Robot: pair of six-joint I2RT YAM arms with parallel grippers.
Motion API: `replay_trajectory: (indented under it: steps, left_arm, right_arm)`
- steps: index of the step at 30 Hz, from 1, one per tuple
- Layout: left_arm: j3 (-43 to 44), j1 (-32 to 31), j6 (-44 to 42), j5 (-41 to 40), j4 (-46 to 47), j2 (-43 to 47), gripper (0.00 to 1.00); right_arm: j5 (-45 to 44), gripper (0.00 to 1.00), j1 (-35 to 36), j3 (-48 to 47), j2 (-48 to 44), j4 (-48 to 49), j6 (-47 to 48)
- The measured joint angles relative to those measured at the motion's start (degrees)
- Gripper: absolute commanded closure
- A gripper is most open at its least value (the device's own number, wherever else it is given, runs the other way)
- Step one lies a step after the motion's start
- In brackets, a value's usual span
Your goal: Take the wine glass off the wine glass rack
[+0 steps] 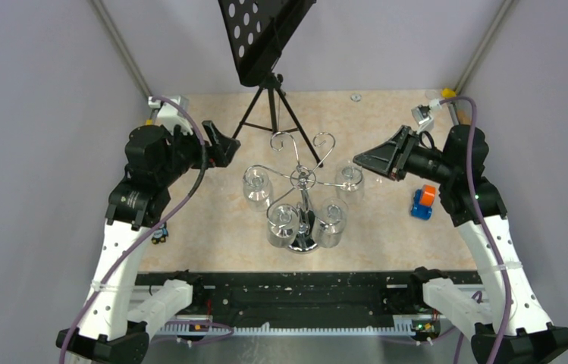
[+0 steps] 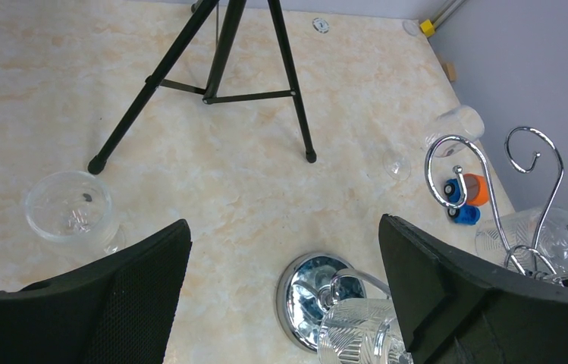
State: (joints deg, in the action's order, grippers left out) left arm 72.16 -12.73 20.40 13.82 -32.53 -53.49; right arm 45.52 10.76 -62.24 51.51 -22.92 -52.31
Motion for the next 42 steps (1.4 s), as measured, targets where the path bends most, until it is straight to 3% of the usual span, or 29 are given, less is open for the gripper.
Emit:
replay_trajectory:
  steps: [4, 10, 25, 39, 42]
  left_arm:
    - [-0.57, 0.0, -0.28, -0.22, 0.44, 0.0, 0.04]
    - [-0.68, 0.0, -0.63, -0.72, 0.85, 0.02, 0.04]
    - [-0.94, 0.0, -1.07, -1.75, 1.11, 0.02, 0.04]
    - [-1.09, 0.0, -1.11, -2.73, 1.11, 0.15, 0.04]
    - [-1.31, 0.0, -1.11, -2.73, 1.29, 0.15, 0.04]
  right_arm:
    - [0.0, 0.56, 0.04, 0.31, 0.0, -0.46, 0.26]
    - [-0.68, 0.62, 0.61, 1.62, 0.17, -2.73, 2.08]
    - [-0.98, 1.0, 0.87, 1.9, 0.26, -2.54, 2.32]
    - [-5.4, 0.97, 1.25, -0.9, -0.28, -7.69, 5.25]
    - [-5.35, 1.0, 1.25, -1.99, 0.48, -8.92, 6.43]
